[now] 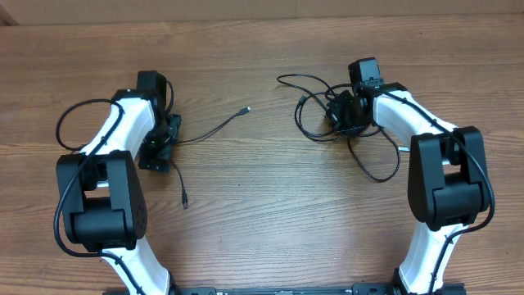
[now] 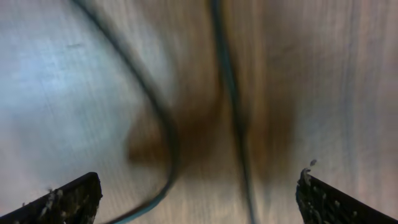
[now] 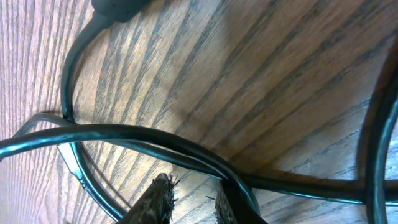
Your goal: Untangle cables
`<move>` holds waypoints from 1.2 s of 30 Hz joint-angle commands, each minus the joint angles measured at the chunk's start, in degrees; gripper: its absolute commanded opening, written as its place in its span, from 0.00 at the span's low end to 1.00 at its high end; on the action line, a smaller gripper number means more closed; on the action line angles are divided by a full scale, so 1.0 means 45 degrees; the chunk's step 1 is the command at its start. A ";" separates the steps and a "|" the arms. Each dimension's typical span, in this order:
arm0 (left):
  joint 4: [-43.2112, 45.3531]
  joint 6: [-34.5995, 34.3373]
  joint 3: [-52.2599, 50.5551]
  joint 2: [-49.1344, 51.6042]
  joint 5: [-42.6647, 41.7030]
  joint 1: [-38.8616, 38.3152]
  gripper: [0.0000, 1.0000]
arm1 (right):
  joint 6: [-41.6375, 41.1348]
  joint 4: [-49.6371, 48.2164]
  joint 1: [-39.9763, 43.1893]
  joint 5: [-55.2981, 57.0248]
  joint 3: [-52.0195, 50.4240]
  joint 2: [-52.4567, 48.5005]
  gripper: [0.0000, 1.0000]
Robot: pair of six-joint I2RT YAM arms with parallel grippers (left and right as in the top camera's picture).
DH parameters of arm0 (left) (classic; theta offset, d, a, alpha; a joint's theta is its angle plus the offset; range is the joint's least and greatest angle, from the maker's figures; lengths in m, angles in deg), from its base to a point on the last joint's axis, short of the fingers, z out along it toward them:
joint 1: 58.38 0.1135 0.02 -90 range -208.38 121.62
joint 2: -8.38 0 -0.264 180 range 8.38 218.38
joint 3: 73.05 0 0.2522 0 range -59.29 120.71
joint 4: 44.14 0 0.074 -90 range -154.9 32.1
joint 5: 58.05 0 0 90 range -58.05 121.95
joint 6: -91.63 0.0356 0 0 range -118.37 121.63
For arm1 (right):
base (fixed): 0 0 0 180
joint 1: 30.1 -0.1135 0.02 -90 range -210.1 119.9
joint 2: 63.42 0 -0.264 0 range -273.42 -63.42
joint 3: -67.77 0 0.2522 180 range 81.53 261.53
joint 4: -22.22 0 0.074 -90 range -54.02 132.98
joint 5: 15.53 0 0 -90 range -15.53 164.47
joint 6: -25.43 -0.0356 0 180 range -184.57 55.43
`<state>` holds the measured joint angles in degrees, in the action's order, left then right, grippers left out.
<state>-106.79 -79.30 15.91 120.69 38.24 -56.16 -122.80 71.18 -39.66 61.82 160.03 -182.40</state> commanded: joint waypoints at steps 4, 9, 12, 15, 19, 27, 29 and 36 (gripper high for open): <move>0.2409 0.0486 -0.1054 0.0044 0.0359 -0.0087 0.80 | -0.0010 0.0243 -0.0452 0.0573 -0.0457 -0.0593 0.23; 0.3225 0.0894 -0.1744 0.0073 0.0520 -0.0083 0.70 | -0.0010 0.0228 -0.0520 0.0578 -0.0457 -0.0593 0.23; 0.3487 0.0889 -0.2074 0.0185 0.0627 -0.0083 0.68 | -0.0010 0.0194 -0.0520 0.0578 -0.0457 -0.0593 0.23; 0.3628 0.0889 -0.2351 0.0277 0.0646 -0.0083 0.64 | -0.0010 0.0194 -0.0520 0.0568 -0.0457 -0.0593 0.22; 0.3633 0.0889 -0.2419 0.0675 0.0690 -0.0083 0.63 | -0.0015 0.0199 -0.0520 0.0563 -0.0457 -0.0593 0.22; 0.3721 0.0899 -0.2419 0.1987 0.0743 -0.0073 0.65 | -0.0015 0.0194 -0.0520 0.0486 -0.0457 -0.0593 0.17; 0.3740 0.0899 -0.2419 0.2404 0.0748 -0.0068 0.64 | -0.0015 0.0204 -0.0515 0.0452 -0.0452 -0.0593 0.17; 0.3925 0.1656 -0.2414 0.2822 0.0296 0.0015 0.09 | -0.0010 0.0165 -0.0515 0.0471 -0.0457 -0.0593 0.18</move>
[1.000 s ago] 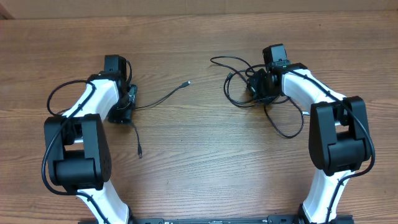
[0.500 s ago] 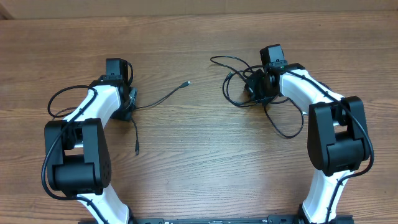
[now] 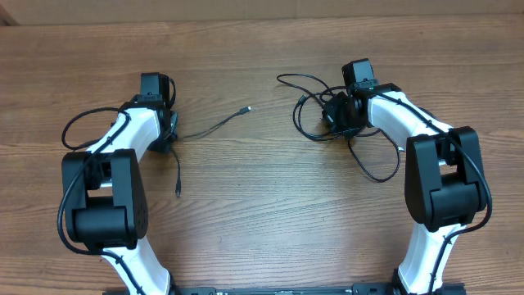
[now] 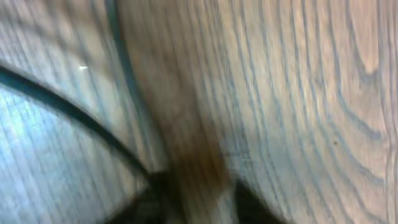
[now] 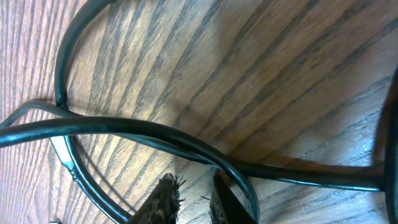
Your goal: Untangle cables
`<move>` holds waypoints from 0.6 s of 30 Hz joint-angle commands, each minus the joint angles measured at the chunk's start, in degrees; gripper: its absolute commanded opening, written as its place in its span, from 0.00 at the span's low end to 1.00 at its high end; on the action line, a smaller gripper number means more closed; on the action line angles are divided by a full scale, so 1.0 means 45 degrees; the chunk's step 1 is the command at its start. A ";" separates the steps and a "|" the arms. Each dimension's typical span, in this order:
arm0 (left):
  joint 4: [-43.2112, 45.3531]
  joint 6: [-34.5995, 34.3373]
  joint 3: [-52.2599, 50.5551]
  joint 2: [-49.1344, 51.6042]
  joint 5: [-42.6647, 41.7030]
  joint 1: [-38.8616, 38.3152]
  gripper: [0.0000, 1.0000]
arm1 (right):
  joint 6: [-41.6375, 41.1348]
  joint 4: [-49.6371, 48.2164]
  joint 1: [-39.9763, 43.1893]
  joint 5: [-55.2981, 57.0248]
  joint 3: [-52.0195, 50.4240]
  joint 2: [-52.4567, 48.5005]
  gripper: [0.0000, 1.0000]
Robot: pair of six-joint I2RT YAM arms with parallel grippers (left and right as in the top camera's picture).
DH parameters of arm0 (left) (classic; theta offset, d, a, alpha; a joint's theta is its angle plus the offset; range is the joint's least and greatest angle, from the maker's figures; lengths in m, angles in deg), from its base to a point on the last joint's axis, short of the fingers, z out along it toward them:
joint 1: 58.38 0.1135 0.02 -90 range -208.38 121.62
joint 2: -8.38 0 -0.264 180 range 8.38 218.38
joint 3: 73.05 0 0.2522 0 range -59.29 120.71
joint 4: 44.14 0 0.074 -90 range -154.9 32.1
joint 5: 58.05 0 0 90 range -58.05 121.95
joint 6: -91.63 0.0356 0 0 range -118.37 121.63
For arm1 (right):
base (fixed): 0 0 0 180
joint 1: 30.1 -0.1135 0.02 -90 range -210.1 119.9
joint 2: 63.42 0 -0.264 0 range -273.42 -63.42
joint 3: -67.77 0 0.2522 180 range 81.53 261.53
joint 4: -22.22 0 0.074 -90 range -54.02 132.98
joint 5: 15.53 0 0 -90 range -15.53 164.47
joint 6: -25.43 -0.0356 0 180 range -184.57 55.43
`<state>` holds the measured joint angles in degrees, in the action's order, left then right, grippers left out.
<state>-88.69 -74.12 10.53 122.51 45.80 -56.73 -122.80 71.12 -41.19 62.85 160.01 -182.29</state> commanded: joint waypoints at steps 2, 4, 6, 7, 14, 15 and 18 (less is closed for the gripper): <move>-0.0097 0.0559 -0.1219 0.2419 -0.1423 0.0160 0.04 | -0.0010 0.0151 -0.0175 0.0243 -0.0452 -0.0617 0.18; -0.0097 0.0559 -0.1171 0.2419 -0.1418 0.0287 0.04 | -0.0010 0.0151 -0.0175 0.0238 -0.0447 -0.0617 0.18; -0.0092 0.0816 -0.1035 0.2419 -0.1409 0.0563 0.04 | -0.0010 0.0160 -0.0175 0.0238 -0.0447 -0.0617 0.18; -0.0087 0.1146 -0.0913 0.2419 -0.1418 0.0787 0.04 | -0.0010 0.0160 -0.0175 0.0238 -0.0452 -0.0617 0.17; -0.0107 0.4376 -0.0165 0.2419 -0.1370 0.2710 0.04 | -0.0010 0.0151 -0.0175 0.0238 -0.0452 -0.0617 0.17; -0.0107 0.4988 -0.0092 0.2419 -0.1297 0.3089 0.04 | -0.0010 0.0146 -0.0175 0.0238 -0.0447 -0.0617 0.17; -0.0092 0.6052 0.0015 0.2419 -0.0801 0.3993 0.04 | -0.0015 -0.0010 -0.0175 0.0238 -0.0452 -0.0617 0.17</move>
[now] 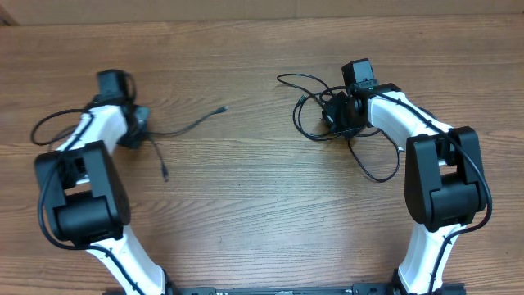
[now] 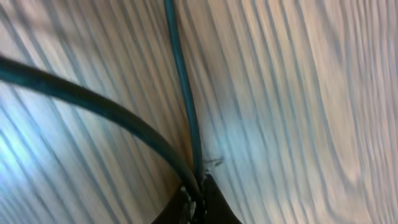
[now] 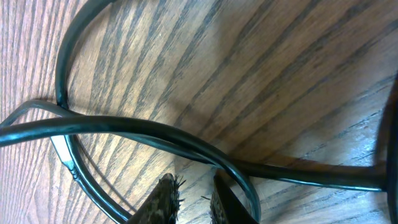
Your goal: Untangle cables
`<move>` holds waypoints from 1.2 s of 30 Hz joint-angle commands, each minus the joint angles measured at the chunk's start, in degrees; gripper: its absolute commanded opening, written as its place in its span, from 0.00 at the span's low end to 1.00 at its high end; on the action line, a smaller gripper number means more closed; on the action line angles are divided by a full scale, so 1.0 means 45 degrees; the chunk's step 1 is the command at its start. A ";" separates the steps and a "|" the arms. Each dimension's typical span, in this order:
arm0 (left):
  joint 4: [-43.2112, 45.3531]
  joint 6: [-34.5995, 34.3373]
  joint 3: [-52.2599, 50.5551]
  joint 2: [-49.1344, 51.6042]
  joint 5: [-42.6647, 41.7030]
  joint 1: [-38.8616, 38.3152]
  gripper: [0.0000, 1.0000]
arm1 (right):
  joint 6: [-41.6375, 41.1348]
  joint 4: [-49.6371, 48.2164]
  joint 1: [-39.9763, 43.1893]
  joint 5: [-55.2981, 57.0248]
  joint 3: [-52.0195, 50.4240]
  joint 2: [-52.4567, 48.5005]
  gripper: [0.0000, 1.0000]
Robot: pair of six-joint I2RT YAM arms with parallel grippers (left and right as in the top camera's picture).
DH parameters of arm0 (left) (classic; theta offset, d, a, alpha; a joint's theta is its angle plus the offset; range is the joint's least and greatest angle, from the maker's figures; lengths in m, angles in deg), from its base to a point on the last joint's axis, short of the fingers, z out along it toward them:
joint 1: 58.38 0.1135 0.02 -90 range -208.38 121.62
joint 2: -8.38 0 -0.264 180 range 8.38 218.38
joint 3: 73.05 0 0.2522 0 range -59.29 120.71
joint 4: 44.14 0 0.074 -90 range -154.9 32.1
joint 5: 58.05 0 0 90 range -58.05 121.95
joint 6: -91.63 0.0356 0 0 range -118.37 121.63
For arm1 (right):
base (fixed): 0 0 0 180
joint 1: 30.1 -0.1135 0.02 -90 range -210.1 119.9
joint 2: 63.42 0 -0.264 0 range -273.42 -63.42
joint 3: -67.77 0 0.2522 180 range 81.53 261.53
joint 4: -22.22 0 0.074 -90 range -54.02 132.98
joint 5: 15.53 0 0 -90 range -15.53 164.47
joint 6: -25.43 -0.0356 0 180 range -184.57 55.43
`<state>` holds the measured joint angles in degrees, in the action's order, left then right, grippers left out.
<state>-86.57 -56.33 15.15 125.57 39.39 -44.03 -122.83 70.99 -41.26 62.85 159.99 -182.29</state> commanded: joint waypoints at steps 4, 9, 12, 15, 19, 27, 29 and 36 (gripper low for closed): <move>-0.0481 0.2526 -0.1005 0.1739 0.2331 0.2268 0.04 | -0.0010 -0.0024 -0.0160 0.0233 -0.0447 -0.0617 0.17; -0.0427 0.3789 -0.1005 0.1739 0.3517 0.3483 0.04 | -0.0005 0.0015 -0.0160 0.0233 -0.0447 -0.0617 0.17; -0.0316 0.4541 -0.1005 0.1739 0.3313 0.3978 0.04 | -0.0005 0.0112 -0.0160 0.0233 -0.0447 -0.0617 0.17; 0.0078 0.5406 -0.1005 0.1739 0.3279 0.4240 0.04 | -0.0005 0.0146 -0.0160 0.0233 -0.0447 -0.0617 0.17; 0.0617 0.7917 -0.0787 0.1739 0.2594 0.4226 0.04 | -0.0005 0.0141 -0.0160 0.0238 -0.0447 -0.0617 0.17; 0.1953 1.3027 -0.0423 0.1744 -0.3337 0.3769 0.04 | -0.0005 0.0141 -0.0160 0.0238 -0.0447 -0.0617 0.17; 0.2259 1.4299 -0.0423 0.1739 -0.4614 0.3512 0.04 | -0.0005 0.0141 -0.0160 0.0238 -0.0447 -0.0617 0.17; 0.1991 1.8005 -0.0423 0.1744 -0.5129 0.2059 0.04 | -0.0010 0.0141 -0.0160 0.0238 -0.0447 -0.0617 0.17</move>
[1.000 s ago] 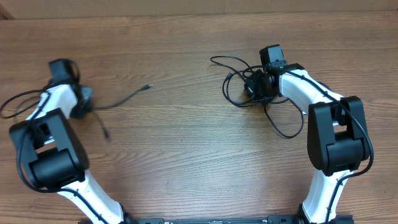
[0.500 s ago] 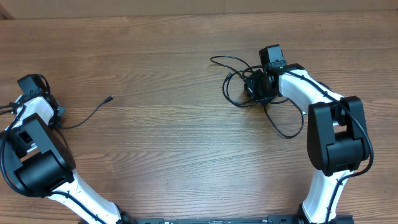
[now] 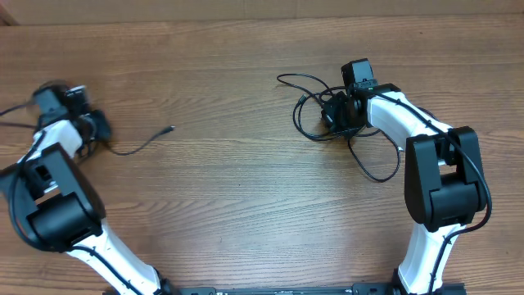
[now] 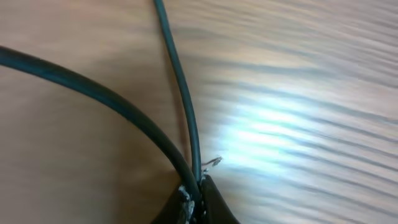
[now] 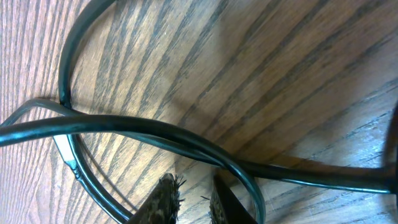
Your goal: Untangle cables
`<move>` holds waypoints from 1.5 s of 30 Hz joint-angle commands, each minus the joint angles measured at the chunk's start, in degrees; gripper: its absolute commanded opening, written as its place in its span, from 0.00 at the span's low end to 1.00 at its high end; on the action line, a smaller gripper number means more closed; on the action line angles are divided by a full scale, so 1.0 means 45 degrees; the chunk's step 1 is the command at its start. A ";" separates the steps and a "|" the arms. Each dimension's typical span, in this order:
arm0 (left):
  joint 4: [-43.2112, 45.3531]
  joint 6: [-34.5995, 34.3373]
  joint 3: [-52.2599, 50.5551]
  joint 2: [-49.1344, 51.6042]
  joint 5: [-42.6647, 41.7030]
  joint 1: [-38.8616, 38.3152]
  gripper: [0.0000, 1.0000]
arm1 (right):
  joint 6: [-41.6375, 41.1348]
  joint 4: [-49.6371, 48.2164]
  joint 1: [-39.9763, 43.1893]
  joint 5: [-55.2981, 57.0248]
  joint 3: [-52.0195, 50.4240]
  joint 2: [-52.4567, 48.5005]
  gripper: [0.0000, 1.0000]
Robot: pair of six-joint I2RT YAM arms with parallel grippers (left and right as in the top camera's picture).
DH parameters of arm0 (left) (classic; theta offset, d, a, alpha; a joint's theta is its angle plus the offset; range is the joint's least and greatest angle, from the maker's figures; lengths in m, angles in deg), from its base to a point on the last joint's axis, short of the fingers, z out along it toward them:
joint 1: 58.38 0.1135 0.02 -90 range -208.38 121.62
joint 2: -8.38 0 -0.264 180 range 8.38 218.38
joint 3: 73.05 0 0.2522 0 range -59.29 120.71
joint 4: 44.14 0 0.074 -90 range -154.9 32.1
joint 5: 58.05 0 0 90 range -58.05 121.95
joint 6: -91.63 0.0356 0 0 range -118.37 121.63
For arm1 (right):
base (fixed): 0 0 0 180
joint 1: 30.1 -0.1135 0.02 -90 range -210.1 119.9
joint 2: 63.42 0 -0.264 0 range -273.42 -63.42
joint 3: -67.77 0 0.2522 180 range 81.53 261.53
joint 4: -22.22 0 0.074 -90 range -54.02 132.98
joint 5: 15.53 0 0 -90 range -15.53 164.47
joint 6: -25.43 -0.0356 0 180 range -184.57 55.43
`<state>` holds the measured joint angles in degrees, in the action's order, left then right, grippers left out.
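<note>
At the table's far left, my left gripper (image 3: pixel 95 129) is shut on a thin black cable (image 3: pixel 141 147) whose free plug end lies out to the right. In the left wrist view the cable (image 4: pixel 177 87) runs into the closed tips of that gripper (image 4: pixel 198 188), beside a thicker black lead. My right gripper (image 3: pixel 336 115) sits on the tangle of black cables (image 3: pixel 314 138) at the upper right. In the right wrist view the right gripper (image 5: pixel 193 198) has its tips a narrow gap apart, with a black cable (image 5: pixel 155 132) pressed along the right finger.
The brown wooden table (image 3: pixel 246 205) carries both arms. More loops of the tangle trail towards the right arm's base (image 3: pixel 372 174). The left arm's own lead arcs off the table's left edge.
My left gripper has moved further left with the thin cable. The cable's free end has slid left and a little nearer, widening the gap to the tangle. The right gripper has stayed put.
My left gripper first stood open over the thin cable left of centre. Then it was down at the cable, then shut on it and further left. Now it holds the cable at the far left. The right gripper stayed on the tangle throughout.
</note>
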<state>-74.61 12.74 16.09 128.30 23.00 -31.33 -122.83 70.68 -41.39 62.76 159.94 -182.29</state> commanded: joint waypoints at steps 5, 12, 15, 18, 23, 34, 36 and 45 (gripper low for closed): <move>-0.0806 0.2463 -0.0641 0.1137 0.1826 -0.1540 0.04 | -0.0005 0.0228 -0.0131 0.0257 -0.0437 -0.0617 0.17; -0.1137 0.1166 -0.0641 0.1137 0.4779 -0.1477 0.04 | -0.0005 0.0306 -0.0131 0.0257 -0.0437 -0.0617 0.17; -0.1302 0.1137 -0.0641 0.1137 0.4799 -0.1234 0.04 | -0.0005 0.0291 -0.0131 0.0257 -0.0437 -0.0617 0.17; -0.1598 0.1127 -0.0641 0.1137 0.4789 -0.0952 0.04 | -0.0005 0.0243 -0.0131 0.0253 -0.0437 -0.0617 0.17; -0.1812 0.0505 -0.0641 0.1137 0.4741 -0.0743 0.04 | -0.0005 0.0175 -0.0136 0.0253 -0.0437 -0.0617 0.17; -0.1885 -0.1496 -0.0282 -0.1311 0.4658 -0.0869 0.35 | 0.0000 0.0160 -0.0146 0.0253 -0.0437 -0.0617 0.26; -0.1739 -0.1812 -0.0282 -0.2127 0.4537 -0.0869 0.84 | -0.0005 0.0141 -0.0146 0.0253 -0.0437 -0.0617 0.36; -0.1613 -0.3215 -0.0282 -0.4983 -0.0704 -0.0889 1.00 | -0.0005 0.0058 -0.0146 0.0248 -0.0437 -0.0617 0.95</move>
<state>-81.65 3.12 14.58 108.78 32.60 -35.37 -122.83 69.19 -41.87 61.78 160.93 -181.50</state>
